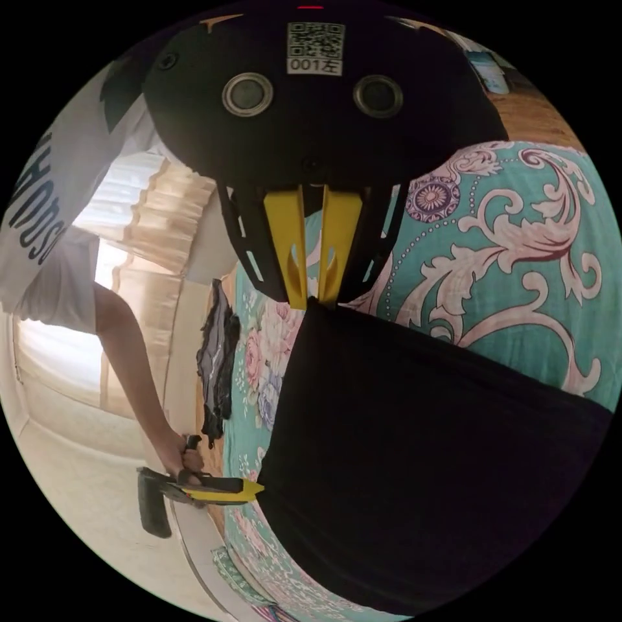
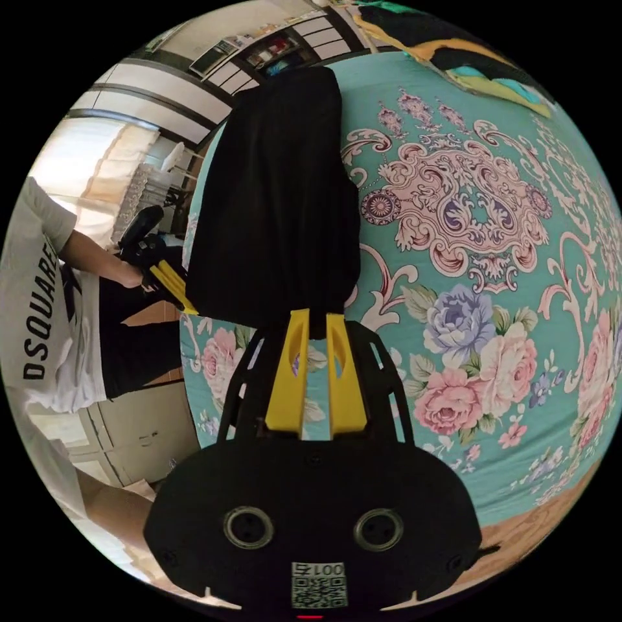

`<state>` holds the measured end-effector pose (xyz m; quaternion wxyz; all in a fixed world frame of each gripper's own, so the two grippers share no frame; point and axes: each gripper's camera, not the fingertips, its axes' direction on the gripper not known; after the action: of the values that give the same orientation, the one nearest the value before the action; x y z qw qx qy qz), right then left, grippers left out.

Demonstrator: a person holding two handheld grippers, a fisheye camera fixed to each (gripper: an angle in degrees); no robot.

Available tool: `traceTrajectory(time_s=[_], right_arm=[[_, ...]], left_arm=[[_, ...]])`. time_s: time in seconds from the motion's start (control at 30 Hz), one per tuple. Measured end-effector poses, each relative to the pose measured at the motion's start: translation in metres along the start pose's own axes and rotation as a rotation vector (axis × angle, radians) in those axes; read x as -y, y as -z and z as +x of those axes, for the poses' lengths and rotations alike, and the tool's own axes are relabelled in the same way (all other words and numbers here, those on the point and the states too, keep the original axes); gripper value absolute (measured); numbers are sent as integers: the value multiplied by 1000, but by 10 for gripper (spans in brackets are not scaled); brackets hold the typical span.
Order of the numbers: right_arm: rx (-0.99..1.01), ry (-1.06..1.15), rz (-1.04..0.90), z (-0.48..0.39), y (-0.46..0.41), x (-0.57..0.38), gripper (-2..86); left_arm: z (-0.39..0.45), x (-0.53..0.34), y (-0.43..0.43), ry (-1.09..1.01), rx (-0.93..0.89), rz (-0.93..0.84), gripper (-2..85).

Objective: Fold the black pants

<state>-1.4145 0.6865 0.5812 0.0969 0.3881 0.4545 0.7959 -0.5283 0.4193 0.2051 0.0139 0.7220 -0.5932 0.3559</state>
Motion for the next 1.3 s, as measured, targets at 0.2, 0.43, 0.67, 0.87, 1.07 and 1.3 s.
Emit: traceTrajectory(time_s=[0.2, 0.43, 0.67, 0.87, 1.07, 1.3], right_arm=[[-360, -264, 161, -53, 14, -84, 47], [61, -620, 560, -124, -80, -146, 130], [243, -1026, 852, -124, -149, -179, 122], [293, -1077, 853, -129, -157, -220, 104], [191, -1111, 726, -145, -182, -225, 139], [335, -1153, 869, -150, -204, -244, 73]], left_arm=[[27, -40, 20, -153, 112, -138, 2], [63, -34, 83, -505, 723, 73, 5], [28, -19, 98, -590, 1026, 62, -4], [8, -39, 104, -557, 957, 117, -11], [1, -68, 122, -569, 908, 146, -15], [-5, -79, 149, -612, 848, 103, -13]])
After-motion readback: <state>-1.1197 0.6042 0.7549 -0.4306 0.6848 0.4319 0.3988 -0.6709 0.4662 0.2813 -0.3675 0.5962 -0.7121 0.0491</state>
